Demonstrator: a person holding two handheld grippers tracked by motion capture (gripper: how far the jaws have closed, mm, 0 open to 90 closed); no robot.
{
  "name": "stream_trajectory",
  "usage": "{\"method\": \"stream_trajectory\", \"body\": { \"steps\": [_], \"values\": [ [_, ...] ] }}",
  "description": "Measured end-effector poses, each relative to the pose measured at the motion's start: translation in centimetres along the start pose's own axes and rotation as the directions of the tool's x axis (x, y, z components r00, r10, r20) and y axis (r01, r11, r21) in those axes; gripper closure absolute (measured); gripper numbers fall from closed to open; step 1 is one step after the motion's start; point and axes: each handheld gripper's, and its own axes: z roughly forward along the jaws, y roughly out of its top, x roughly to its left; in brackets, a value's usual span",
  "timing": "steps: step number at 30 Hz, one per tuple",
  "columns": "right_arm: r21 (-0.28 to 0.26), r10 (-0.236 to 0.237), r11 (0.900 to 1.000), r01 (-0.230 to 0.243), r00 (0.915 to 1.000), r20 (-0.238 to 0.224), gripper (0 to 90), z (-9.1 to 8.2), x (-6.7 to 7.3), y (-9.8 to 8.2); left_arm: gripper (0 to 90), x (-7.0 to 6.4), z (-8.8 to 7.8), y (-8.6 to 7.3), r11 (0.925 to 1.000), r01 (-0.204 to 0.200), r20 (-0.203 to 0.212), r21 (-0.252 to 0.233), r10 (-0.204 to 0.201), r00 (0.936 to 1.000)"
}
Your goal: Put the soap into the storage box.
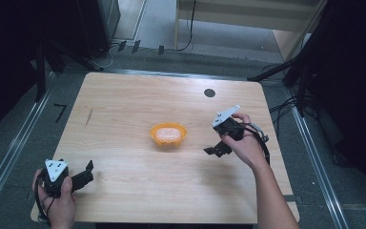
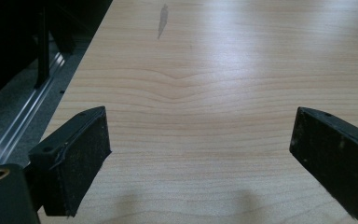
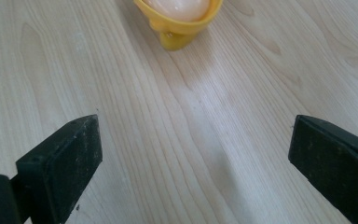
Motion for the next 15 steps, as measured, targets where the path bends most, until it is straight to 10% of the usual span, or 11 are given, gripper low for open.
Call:
{"method": "stream_trajectory", "body": {
  "steps": [15],
  "values": [
    [-0.033, 0.067, 0.997, -0.066, 0.9978, 0.006, 3.1, -0.9, 0.9, -4.9, 5.2, -0.1, 0.0, 0.0, 1.0, -0.005, -0.001, -0.001, 0.005, 1.0]
  ]
}}
